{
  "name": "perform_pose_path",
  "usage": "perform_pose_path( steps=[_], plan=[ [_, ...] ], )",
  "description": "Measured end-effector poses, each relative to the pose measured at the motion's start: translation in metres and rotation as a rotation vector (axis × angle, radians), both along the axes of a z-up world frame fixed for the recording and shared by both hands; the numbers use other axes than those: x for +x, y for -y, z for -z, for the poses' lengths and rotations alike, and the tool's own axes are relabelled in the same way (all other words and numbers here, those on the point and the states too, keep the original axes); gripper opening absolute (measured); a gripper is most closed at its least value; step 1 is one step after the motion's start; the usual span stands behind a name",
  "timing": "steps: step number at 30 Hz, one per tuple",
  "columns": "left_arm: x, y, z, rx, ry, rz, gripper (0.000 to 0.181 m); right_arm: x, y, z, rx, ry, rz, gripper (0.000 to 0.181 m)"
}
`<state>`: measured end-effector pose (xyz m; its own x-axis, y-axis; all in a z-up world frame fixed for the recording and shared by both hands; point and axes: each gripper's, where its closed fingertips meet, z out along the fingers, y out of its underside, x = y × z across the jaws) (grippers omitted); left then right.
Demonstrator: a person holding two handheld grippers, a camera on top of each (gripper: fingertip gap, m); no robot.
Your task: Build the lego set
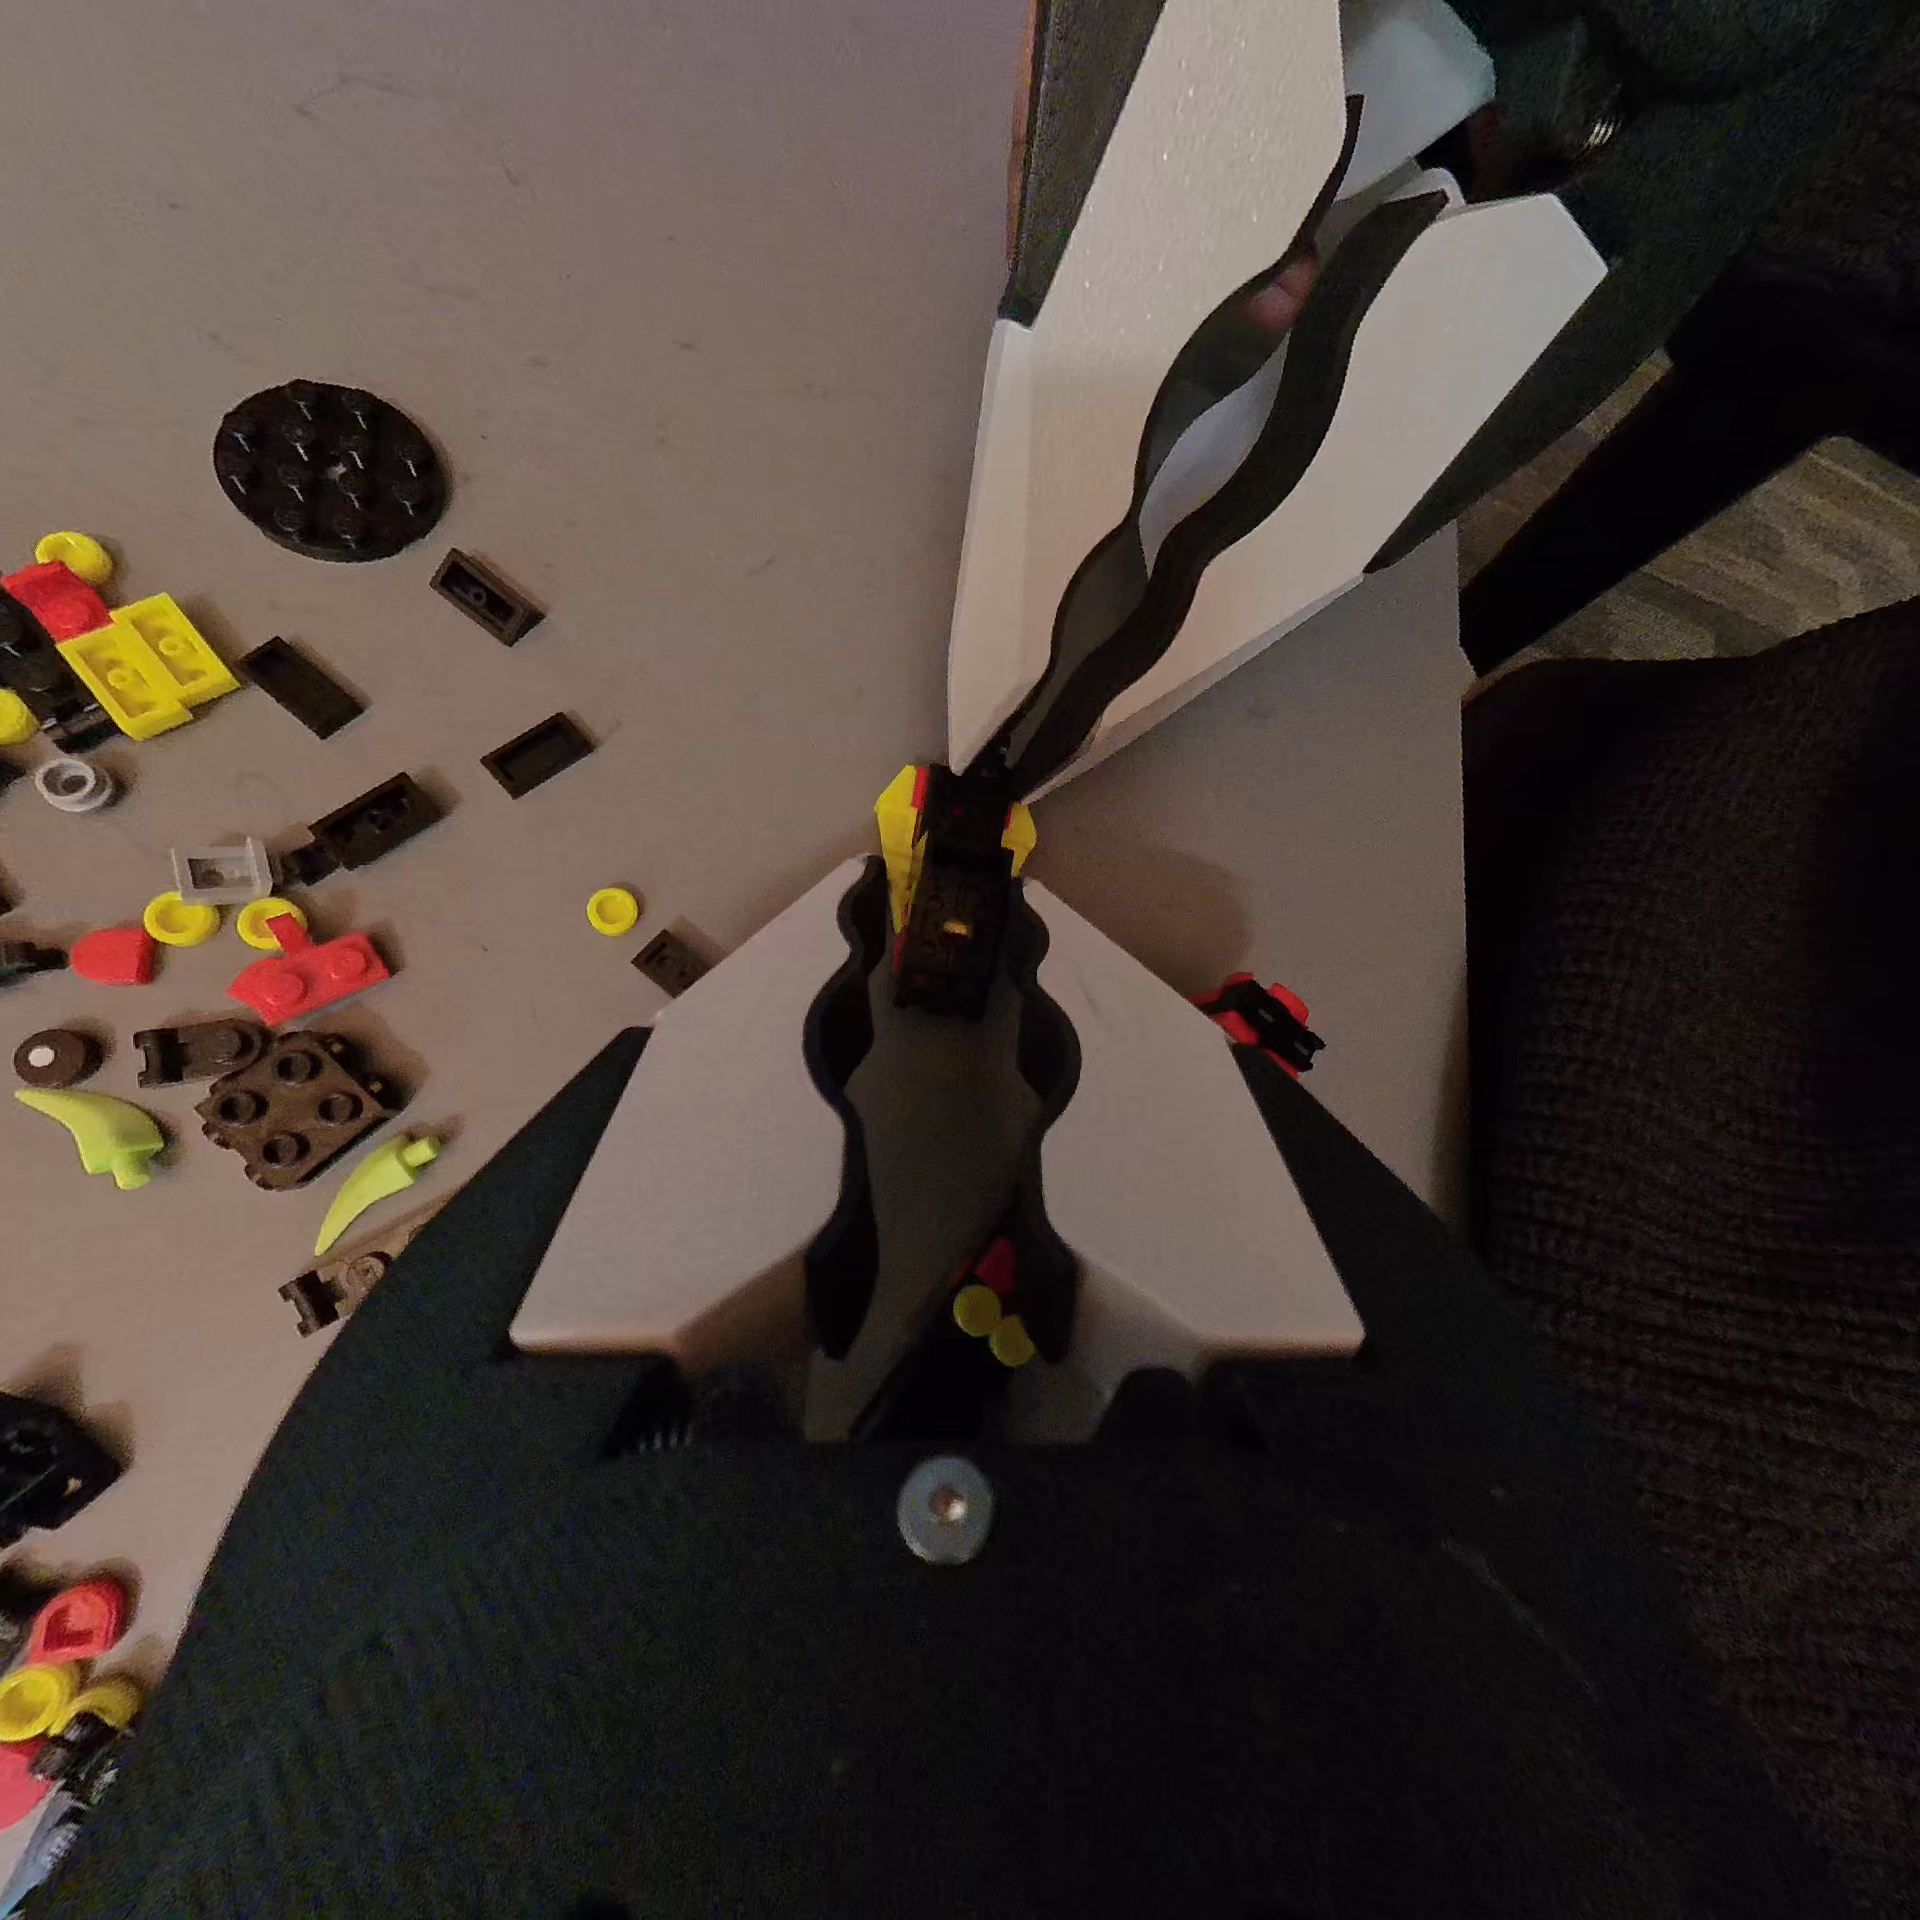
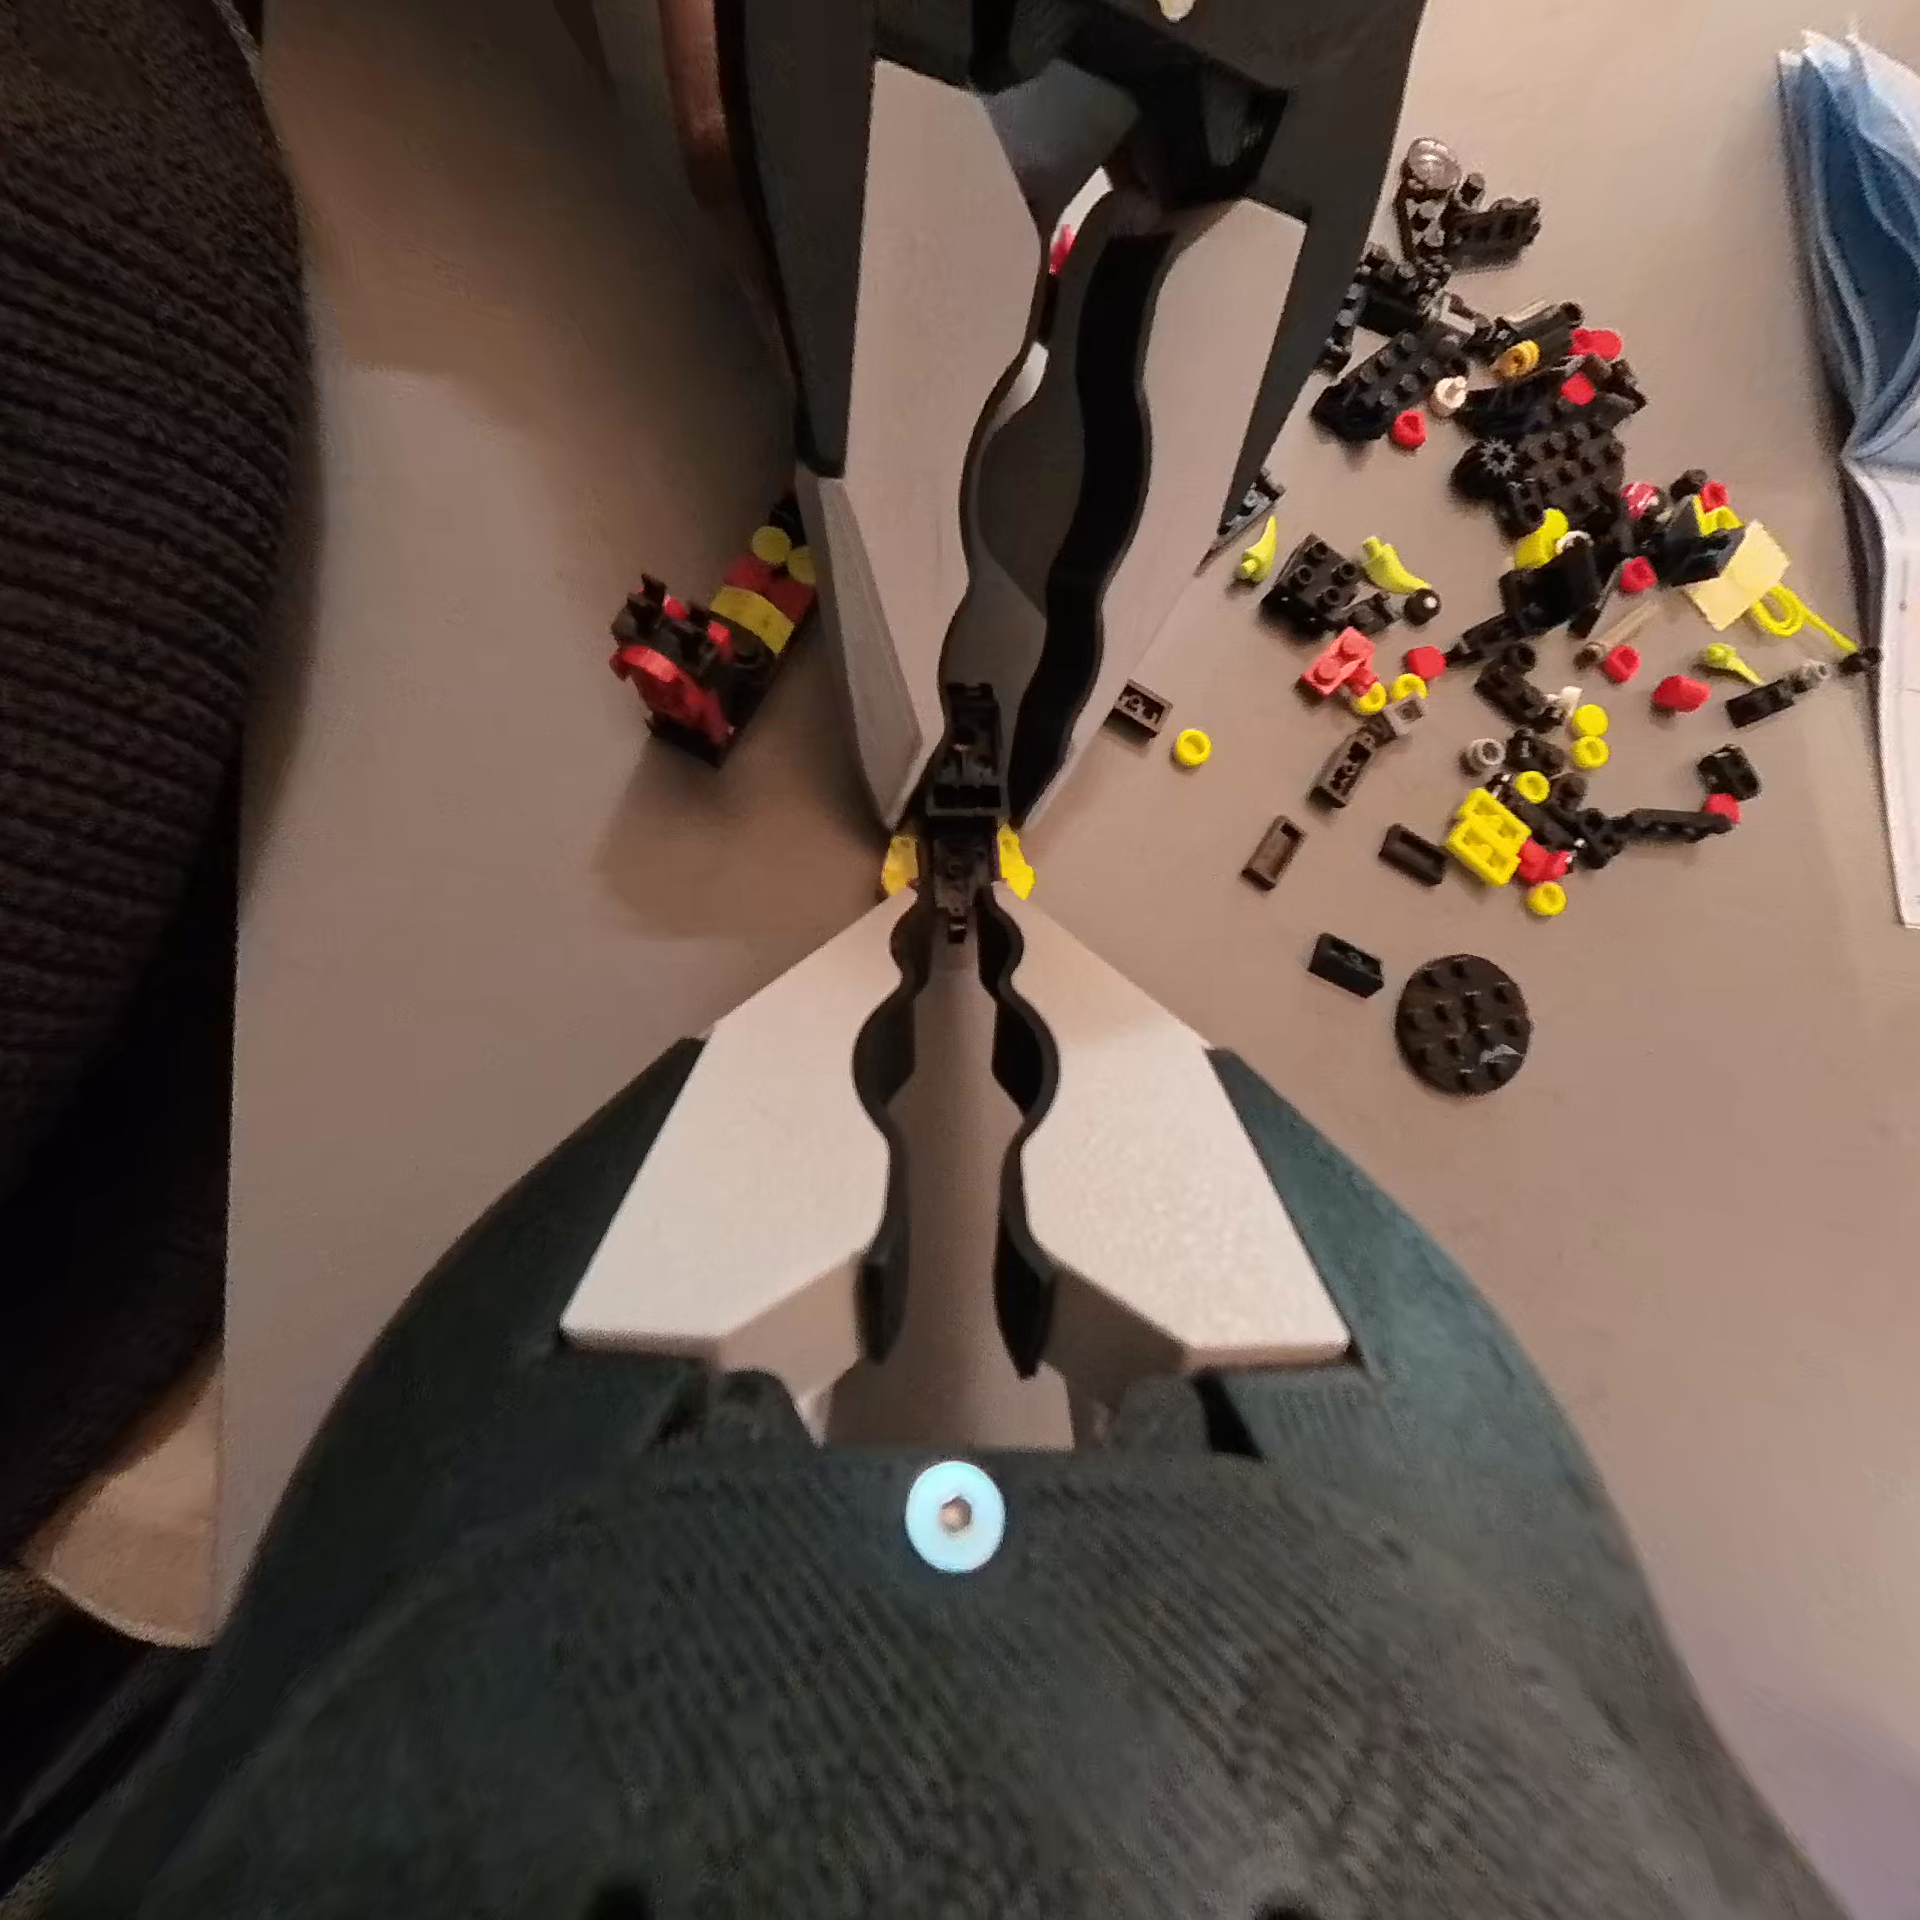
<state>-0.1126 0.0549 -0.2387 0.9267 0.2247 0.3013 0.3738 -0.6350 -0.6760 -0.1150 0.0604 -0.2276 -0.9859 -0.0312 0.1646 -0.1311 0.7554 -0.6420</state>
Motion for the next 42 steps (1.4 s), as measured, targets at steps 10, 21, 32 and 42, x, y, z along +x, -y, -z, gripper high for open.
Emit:
perform_pose_path(
  steps=[10, 21, 32, 42],
  plan=[
    [0.0, 0.0, 0.0, 0.0, 0.002, -0.003, 0.021, 0.0, 0.0, 0.001, -0.003, -0.016, -0.005, 0.011],
    [0.0, 0.0, 0.0, 0.002, 0.01, -0.006, 0.021, 0.003, 0.004, -0.011, -0.068, 0.015, 0.007, 0.012],
    [0.001, -0.001, 0.0, 0.003, 0.017, -0.004, 0.022, 0.003, 0.006, -0.002, -0.023, -0.014, -0.002, 0.0],
    [0.001, -0.001, 0.0, -0.003, 0.017, -0.007, 0.021, 0.004, 0.008, -0.002, -0.04, 0.047, 0.039, 0.0]
  ],
)
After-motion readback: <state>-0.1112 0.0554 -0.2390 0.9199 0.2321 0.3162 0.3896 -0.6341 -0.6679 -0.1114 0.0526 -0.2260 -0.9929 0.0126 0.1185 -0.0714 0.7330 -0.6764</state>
